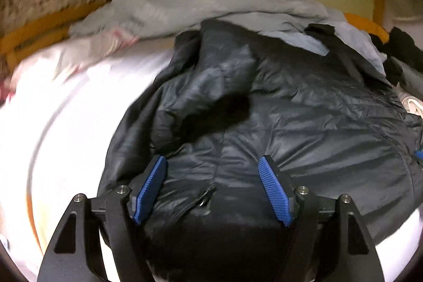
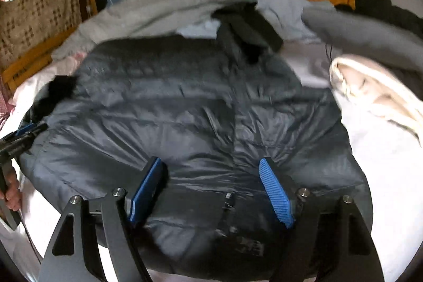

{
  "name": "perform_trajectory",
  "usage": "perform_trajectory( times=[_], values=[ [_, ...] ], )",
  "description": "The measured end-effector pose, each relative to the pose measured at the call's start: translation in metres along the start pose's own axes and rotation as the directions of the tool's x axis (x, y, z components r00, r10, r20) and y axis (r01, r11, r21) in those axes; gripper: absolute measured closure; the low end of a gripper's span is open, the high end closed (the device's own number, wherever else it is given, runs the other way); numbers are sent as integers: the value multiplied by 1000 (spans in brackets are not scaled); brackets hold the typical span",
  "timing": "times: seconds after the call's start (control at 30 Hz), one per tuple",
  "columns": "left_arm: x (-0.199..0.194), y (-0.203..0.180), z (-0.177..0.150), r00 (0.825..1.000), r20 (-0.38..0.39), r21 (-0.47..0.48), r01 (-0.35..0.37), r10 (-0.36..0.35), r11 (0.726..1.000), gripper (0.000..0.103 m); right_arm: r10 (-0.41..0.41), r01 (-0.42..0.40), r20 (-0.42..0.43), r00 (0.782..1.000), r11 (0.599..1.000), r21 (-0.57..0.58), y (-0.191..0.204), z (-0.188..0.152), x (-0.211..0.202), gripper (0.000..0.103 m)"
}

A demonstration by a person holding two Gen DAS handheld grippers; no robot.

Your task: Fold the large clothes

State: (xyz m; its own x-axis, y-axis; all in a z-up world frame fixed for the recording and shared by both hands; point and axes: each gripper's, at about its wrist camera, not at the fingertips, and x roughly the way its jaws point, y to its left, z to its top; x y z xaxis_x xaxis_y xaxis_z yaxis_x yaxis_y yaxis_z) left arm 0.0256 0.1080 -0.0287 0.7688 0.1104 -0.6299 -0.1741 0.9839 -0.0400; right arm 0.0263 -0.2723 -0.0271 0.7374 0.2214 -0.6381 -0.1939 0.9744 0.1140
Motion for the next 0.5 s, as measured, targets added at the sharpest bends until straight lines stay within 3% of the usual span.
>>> perform_trajectory(
  times=[0.1, 0.17, 0.3, 0.5],
  values=[
    [-15, -9, -24, 998, 42, 99, -56, 52, 994, 31, 7, -7, -9, 1000, 1000, -11, 0, -5, -4, 25],
    [-20, -9, -31, 997, 57, 110, -62, 56, 992, 31, -12, 12, -7, 1000, 999, -40, 4, -12, -9, 25],
    [-25, -3, -31, 998, 62, 62, -28, 25, 998, 31, -63, 64, 10, 998, 990, -123, 14, -18, -16, 24],
    [-50, -8, -4, 983, 157, 56, 83, -91, 995, 29, -27, 27, 125, 992, 1000, 3, -3, -1, -37, 23]
  ],
)
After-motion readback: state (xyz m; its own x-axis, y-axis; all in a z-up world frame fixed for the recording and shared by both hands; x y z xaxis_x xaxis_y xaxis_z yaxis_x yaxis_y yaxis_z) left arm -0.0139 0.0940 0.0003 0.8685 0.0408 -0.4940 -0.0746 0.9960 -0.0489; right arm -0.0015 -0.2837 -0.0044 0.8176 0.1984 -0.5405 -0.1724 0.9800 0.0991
